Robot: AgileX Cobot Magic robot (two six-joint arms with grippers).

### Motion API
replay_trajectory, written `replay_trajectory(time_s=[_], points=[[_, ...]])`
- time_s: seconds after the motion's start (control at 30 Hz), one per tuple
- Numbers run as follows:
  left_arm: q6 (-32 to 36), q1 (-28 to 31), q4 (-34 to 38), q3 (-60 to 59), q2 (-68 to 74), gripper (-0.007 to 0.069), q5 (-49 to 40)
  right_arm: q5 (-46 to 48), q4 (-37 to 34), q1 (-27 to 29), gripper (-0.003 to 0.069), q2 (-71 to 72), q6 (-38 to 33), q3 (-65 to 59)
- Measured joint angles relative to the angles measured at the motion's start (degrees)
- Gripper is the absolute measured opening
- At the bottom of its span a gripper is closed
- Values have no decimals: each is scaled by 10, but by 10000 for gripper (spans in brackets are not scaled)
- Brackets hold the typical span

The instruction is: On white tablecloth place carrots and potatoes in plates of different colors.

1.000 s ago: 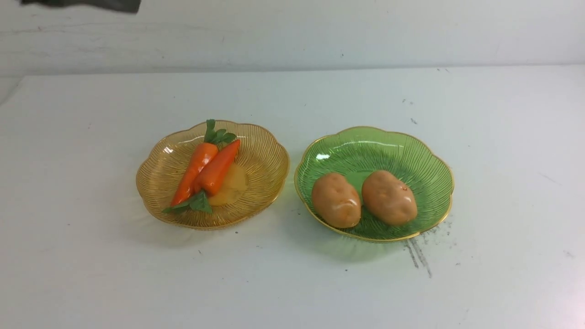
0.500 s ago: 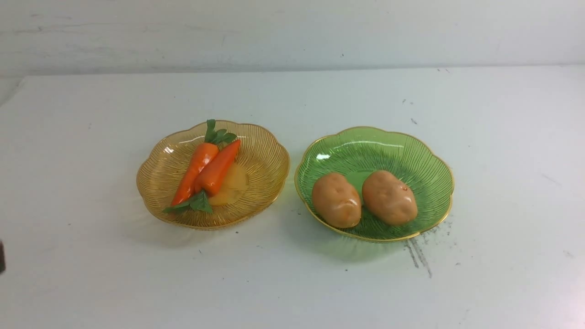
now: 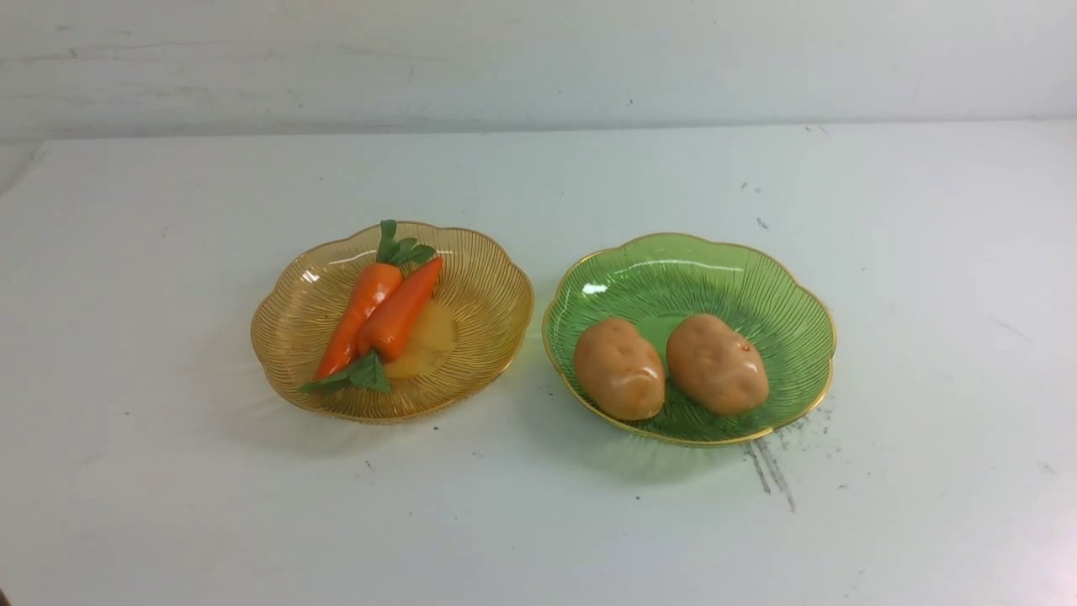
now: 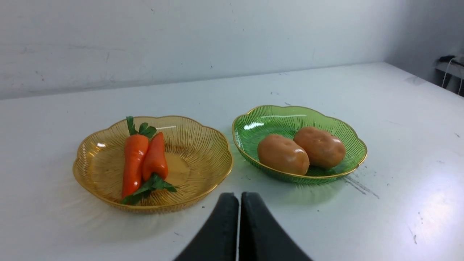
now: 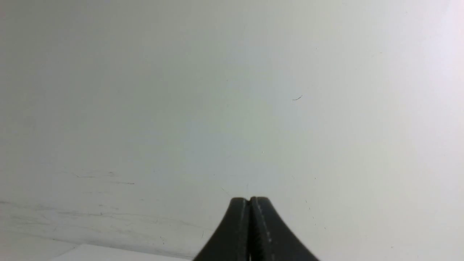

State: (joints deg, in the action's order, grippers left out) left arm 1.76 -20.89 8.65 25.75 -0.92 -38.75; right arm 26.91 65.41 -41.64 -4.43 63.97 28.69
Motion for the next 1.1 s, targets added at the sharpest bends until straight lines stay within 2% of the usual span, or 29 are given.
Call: replay_trajectory(time_s=[0.6,0.73,0.8,0.93,1.03,1.1], points=[[0,0,2,-2,-1,-4,-2,-1,1,0,-11,0,1,0],[0,4,-18,-31,-1,-4,32,-1,1,0,-11,0,1,0],[0,27,-32,-62,-1,-4,73,-1,1,0,-11,0,1,0],[0,116,-43,-164,-1,-4,171,-1,1,0,-11,0,1,0],[0,164,-54,-231,-1,-4,208,-1,1,0,-11,0,1,0],[0,170,-63,-251,-1,-4,212,-1,1,0,-11,0,1,0]])
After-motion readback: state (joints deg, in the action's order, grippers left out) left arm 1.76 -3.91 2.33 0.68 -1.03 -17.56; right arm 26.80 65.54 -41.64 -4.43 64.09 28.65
